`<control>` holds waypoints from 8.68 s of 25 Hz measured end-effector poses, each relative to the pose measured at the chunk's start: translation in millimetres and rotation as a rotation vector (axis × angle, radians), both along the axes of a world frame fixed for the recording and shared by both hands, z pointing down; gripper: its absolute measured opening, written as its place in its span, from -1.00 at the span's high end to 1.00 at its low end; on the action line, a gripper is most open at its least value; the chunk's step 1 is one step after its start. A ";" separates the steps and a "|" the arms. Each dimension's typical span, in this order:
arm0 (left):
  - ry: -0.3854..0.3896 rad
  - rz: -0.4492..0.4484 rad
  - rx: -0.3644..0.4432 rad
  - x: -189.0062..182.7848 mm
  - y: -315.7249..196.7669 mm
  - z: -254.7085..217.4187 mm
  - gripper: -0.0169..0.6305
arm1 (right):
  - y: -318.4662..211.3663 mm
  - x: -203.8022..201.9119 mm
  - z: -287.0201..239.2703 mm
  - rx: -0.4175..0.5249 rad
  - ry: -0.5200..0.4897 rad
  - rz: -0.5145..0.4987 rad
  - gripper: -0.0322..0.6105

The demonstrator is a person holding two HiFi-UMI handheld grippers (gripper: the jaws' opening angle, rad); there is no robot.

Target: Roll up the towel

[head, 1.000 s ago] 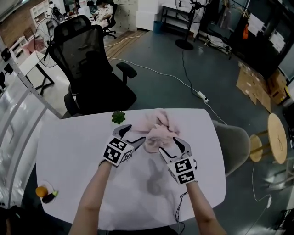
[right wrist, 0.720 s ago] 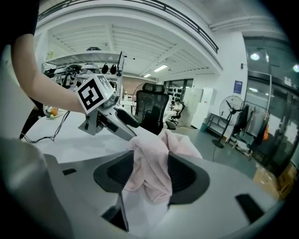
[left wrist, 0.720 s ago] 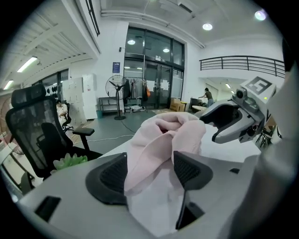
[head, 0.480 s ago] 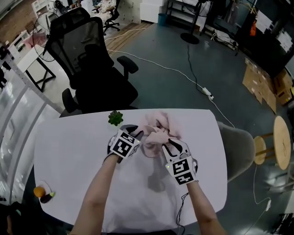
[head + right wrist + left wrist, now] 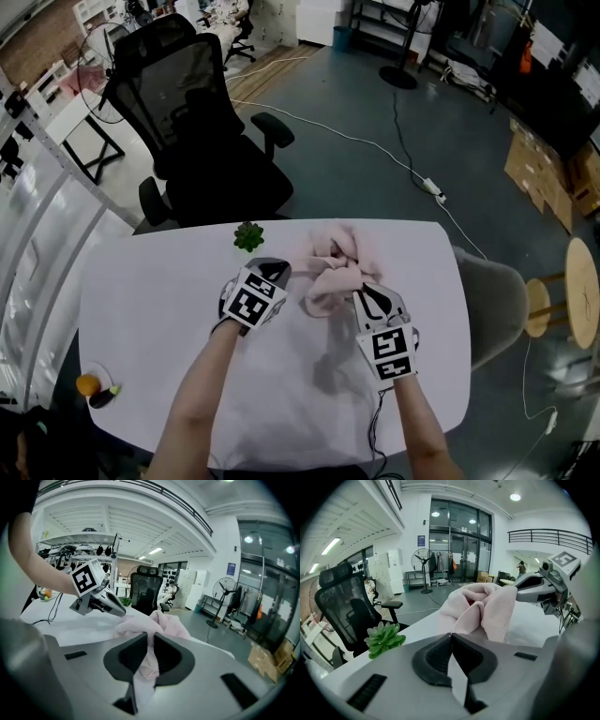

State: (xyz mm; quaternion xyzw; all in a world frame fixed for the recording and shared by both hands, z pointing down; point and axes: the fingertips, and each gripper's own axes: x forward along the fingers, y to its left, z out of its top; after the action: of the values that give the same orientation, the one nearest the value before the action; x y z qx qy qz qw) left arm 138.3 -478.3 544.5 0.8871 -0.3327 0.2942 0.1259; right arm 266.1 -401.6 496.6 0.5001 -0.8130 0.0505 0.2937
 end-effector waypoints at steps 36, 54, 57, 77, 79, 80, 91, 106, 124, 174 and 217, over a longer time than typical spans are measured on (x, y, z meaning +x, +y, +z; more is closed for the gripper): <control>0.111 -0.375 0.333 -313.7 185.4 -193.1 0.91 | 156.0 -12.2 -106.7 0.081 0.053 0.015 0.76; 0.054 -0.456 0.083 -360.7 235.1 -59.9 0.61 | 168.3 -25.3 -3.4 -0.144 0.125 0.069 0.78; 0.050 -0.397 0.068 -354.5 246.9 -63.0 0.16 | 186.3 -35.3 -6.5 -0.154 0.123 0.037 0.66; -0.217 -0.129 -0.160 -292.8 328.8 61.5 0.20 | 279.4 -45.5 91.5 -0.355 -0.122 0.300 0.14; -0.250 -0.141 -0.165 -294.4 328.2 69.9 0.27 | 272.6 -40.8 94.6 -0.355 -0.121 0.328 0.31; -0.266 -0.147 -0.169 -295.1 328.3 73.7 0.34 | 269.8 -38.7 93.6 -0.350 -0.120 0.335 0.42; -0.240 -0.157 -0.182 -299.9 322.5 65.5 0.83 | 239.4 -16.3 14.8 -0.263 -0.046 0.200 0.80; -0.194 -0.297 0.006 -378.8 294.0 -60.8 0.84 | 146.1 53.7 -26.0 -0.360 0.131 0.089 0.79; -0.222 -0.356 -0.018 -370.3 258.7 -32.2 0.84 | 148.8 62.3 50.5 -0.384 0.215 0.092 0.20; -0.077 -0.394 0.502 -368.8 163.6 -251.2 0.84 | 65.6 59.7 -188.7 0.100 0.129 0.279 0.79; -0.307 0.104 -0.117 -360.5 444.9 46.3 0.84 | 404.0 67.8 105.0 -0.476 0.278 0.156 0.79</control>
State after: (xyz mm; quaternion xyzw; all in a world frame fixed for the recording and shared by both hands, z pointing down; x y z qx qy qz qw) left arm -222.2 -33.4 590.8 0.8389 -0.2840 0.4512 0.1096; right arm 334.0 2.4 601.6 0.4804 -0.6892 0.1935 0.5067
